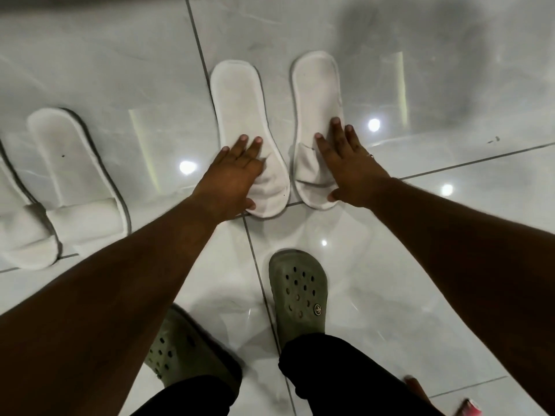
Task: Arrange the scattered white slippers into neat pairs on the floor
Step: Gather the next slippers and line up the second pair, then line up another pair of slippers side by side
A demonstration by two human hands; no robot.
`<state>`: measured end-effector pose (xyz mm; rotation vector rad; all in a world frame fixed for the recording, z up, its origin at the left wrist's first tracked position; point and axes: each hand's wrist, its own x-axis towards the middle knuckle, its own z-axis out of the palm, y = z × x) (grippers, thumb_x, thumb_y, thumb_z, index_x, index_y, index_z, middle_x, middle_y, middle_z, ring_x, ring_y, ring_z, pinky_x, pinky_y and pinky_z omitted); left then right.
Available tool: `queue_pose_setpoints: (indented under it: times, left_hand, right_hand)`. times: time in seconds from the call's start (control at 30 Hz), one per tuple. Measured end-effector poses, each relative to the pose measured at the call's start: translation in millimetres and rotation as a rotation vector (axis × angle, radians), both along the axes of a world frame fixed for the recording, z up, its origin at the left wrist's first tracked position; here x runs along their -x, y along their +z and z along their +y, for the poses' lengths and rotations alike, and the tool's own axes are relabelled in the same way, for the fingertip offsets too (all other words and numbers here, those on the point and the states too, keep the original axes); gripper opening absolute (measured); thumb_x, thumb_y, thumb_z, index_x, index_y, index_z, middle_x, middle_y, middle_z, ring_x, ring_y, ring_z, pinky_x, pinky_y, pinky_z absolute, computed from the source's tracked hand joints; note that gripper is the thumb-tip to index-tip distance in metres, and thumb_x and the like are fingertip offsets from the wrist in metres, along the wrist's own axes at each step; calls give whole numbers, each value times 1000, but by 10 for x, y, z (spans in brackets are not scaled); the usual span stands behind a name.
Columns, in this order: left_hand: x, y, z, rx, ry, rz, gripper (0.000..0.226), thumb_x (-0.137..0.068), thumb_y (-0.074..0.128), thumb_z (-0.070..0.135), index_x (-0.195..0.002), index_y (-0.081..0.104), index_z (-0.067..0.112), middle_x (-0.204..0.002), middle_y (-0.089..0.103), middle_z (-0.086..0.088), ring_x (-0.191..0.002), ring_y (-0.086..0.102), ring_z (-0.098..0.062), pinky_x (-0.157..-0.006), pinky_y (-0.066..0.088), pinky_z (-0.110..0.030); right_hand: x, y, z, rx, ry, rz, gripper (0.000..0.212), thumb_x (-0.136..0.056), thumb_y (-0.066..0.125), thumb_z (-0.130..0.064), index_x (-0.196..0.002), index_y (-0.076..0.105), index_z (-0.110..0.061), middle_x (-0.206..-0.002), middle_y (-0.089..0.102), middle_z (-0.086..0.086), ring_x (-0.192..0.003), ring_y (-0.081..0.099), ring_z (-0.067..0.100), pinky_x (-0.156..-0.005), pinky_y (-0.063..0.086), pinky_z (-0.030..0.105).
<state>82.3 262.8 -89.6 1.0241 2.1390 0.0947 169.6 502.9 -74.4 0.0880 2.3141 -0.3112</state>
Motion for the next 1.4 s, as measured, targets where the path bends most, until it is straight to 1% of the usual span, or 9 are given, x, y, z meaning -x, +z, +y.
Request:
queue_pose_setpoints:
  times: [0.13,0.23,0.37,0.47,0.6,0.87,1.07,1.17,1.4]
  left_hand:
    - [-5,-40,-30,-23,-10,9,92,-71,78,30,-146,26,14,-163,-1,-4,-150,-4,-25,-120,8,-42]
    - [71,4,-62,-66,-2,25,92,-69,79,29,-144,30,12,-162,9,-8,-149,6,-28,-120,11,-42]
    - [177,312,-552,-67,169,139,85,-65,81,36,-135,42,6,-155,28,-21,-143,24,-40,-117,22,-50]
    - [197,709,-1334,38,311,173,90,-67,77,44,-139,37,7,-155,26,-21,-144,22,-40,-118,22,-50]
    - [341,1047,-2276,116,397,199,96,-68,79,40,-144,30,8,-157,23,-20,-145,19,-39,-117,22,-50]
    - [638,574,-3515,345,337,129,126,-58,84,45,-150,5,10,-161,-1,-19,-147,1,-39,-117,20,-54]
    - [628,130,-4145,198,356,42,112,-69,80,27,-151,5,14,-162,-6,-10,-149,-2,-32,-120,11,-39]
    - [747,93,-4621,163,377,54,109,-69,80,25,-151,8,14,-162,-5,-9,-149,-2,-30,-121,13,-41]
    - [1144,179,-6060,256,453,53,109,-71,79,22,-151,6,24,-162,-5,-4,-149,-3,-29,-119,18,-49]
  right_hand:
    - [-39,12,-76,-3,13,4,124,-69,83,-29,-151,-9,-20,-159,-23,17,-146,-12,42,-116,19,56]
    - [-8,45,-93,-28,32,-9,124,-70,82,-29,-151,-12,-19,-158,-24,18,-146,-12,43,-118,13,56]
    - [75,306,-378,-66,38,24,121,-74,79,-30,-150,-13,-11,-158,-19,23,-146,-11,43,-118,9,55]
    - [194,645,-983,43,71,101,119,-73,78,-41,-151,-6,-10,-159,-14,24,-147,-9,44,-119,10,56]
    - [442,855,-2048,148,140,121,118,-74,74,-49,-151,-7,-12,-160,-14,19,-147,-9,41,-120,8,55]
    - [902,296,-3620,106,224,152,121,-70,76,-52,-151,-5,-16,-161,-11,16,-147,-5,45,-118,15,59]
    - [997,-125,-4261,93,254,128,112,-75,76,-40,-152,-1,-15,-160,-17,17,-147,-13,41,-118,11,53]
    - [1135,-149,-4764,111,266,138,110,-77,74,-39,-152,-2,-13,-159,-18,20,-146,-16,41,-121,7,53]
    - [1653,-226,-6135,156,311,166,112,-75,76,-39,-152,-2,-13,-159,-21,19,-146,-18,40,-120,5,51]
